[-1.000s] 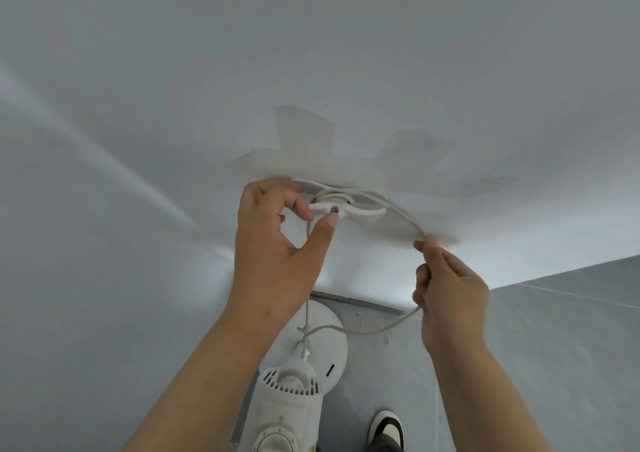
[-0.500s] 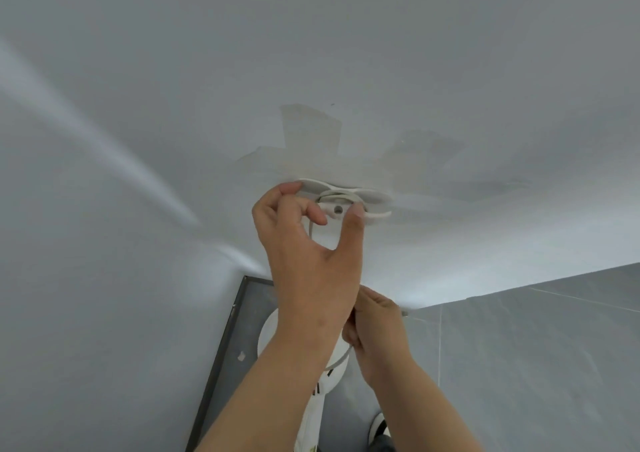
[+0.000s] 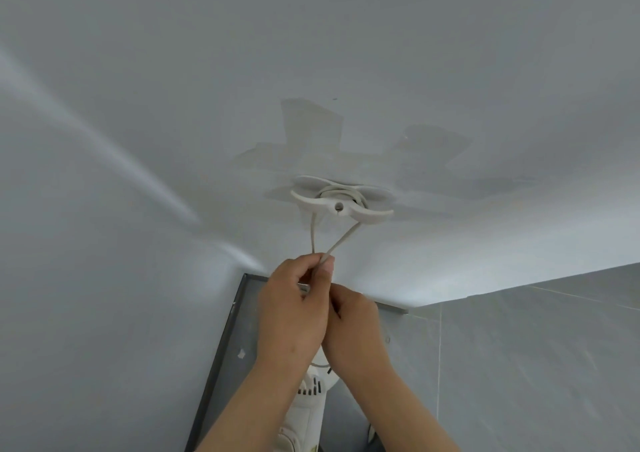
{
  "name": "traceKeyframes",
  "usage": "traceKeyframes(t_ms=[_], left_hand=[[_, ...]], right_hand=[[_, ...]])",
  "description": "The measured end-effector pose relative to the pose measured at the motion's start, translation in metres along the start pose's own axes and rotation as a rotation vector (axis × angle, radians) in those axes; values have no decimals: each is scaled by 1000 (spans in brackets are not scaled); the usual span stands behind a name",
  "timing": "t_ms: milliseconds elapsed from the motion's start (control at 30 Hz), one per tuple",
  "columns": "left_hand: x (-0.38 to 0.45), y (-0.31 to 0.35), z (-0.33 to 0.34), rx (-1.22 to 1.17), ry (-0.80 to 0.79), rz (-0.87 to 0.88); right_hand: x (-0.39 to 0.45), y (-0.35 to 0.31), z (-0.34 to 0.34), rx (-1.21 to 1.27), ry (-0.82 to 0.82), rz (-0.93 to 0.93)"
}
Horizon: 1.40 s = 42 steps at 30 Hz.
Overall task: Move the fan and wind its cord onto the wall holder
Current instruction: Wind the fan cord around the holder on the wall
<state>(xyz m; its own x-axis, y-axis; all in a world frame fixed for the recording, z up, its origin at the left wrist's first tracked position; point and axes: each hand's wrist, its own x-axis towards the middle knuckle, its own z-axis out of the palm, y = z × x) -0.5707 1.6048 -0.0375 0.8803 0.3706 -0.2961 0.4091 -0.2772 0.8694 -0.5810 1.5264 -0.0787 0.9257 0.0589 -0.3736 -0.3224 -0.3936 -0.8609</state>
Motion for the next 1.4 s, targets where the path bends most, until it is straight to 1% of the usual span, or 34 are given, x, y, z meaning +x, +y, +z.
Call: traceKeyframes(t_ms=[67, 167, 267, 333, 433, 500, 667, 800, 867, 933, 1033, 1133, 1233, 1300, 1400], left_hand=[[3, -1, -6, -18, -7, -20], [14, 4, -18, -16, -23, 3], [34, 14, -30, 42, 25, 30], [47, 21, -36, -2, 7, 20], [52, 31, -39, -68, -87, -26], [52, 34, -42, -123, -117, -76], [55, 42, -58, -400, -47, -269], [56, 54, -63, -549, -59, -364], [55, 60, -65, -634, -63, -380], [53, 66, -67, -694, -49, -337], [49, 69, -67, -688, 10, -179], [45, 66, -62, -661, 60, -27], [44, 58, -59, -570, 25, 144], [44, 54, -56, -493, -14, 238], [44, 51, -53, -380, -21, 306]], right_hand=[[-3, 2, -2, -41, -26, -42], [-6, 11, -6, -129, -64, -95], [-4, 24, -19, -97, -123, -54], [-5, 32, -29, -83, -124, -48], [-9, 40, -40, -37, -73, -72], [-11, 38, -45, -14, -48, -100], [-18, 16, -45, 13, 16, -198], [-22, -12, -40, 41, 138, -260], [-23, -25, -36, 76, 170, -276], [-25, -35, -33, 80, 174, -301], [-26, -48, -34, 110, 156, -305], [-25, -59, -39, 151, 177, -315], [-25, -63, -45, 150, 250, -366], [-25, -65, -52, 170, 330, -367], [-23, -67, -68, 205, 482, -340]])
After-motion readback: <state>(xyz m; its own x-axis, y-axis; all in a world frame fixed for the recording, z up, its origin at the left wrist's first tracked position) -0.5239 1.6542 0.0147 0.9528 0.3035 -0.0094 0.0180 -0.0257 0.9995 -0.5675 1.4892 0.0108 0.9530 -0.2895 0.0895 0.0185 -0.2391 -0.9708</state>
